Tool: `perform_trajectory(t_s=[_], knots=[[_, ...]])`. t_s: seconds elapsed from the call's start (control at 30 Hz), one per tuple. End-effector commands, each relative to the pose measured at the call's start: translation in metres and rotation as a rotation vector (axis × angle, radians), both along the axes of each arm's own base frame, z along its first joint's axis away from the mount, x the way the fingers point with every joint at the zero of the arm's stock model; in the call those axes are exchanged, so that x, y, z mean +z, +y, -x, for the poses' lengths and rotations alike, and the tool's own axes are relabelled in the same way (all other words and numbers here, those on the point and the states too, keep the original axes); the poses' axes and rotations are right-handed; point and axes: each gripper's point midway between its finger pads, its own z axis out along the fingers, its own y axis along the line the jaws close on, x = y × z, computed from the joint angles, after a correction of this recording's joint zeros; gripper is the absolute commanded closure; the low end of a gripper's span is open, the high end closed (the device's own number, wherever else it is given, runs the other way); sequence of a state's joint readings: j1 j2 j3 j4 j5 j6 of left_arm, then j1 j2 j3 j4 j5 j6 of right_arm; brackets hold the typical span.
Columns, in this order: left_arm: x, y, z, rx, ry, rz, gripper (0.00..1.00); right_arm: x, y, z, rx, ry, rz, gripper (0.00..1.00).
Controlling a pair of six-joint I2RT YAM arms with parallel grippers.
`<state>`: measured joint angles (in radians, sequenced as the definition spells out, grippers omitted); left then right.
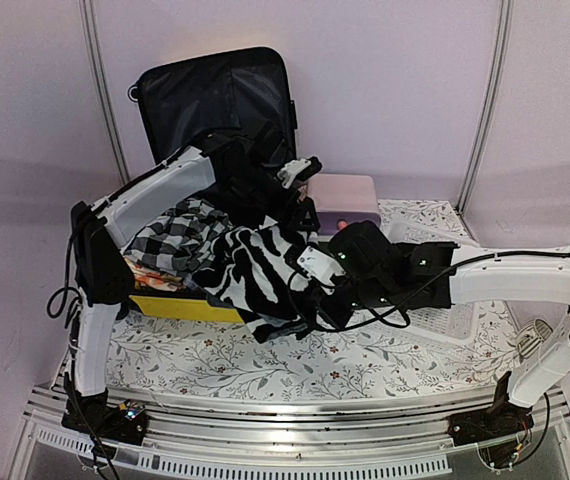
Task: Open, take out, and arrange the luggage
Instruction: Pick up the clothes from the opened luggage.
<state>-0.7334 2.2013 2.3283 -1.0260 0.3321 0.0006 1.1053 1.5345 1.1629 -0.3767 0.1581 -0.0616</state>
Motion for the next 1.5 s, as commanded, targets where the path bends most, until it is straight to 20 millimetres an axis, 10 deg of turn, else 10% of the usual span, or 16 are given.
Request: perform_trajectory(t_s=[0.0,0.43,0.67,1.23,1.47], knots=[[0.029,0.003,0.025,-0.072,0.014,0.052,0.16,0.014,0.007,-0.008,-0.012,-0.053,-0.019,0.97],[0.037,0.024,0.055,-0.059,0.086,0.047,0.27,-0.01,0.011,0.0,-0.026,-0.17,0.151,0.97],[0.059,0.041,0.066,-0.013,0.007,0.097,0.15,-0.011,0.017,0.004,-0.062,-0.24,0.199,0.97],[0.035,-0.015,0.025,-0.054,-0.065,0.071,0.15,-0.016,0.028,0.009,-0.016,-0.271,0.204,0.96],[0.016,-0.016,0.025,-0.07,-0.041,0.031,0.37,-0.015,0.031,0.01,-0.001,-0.28,0.21,0.96]])
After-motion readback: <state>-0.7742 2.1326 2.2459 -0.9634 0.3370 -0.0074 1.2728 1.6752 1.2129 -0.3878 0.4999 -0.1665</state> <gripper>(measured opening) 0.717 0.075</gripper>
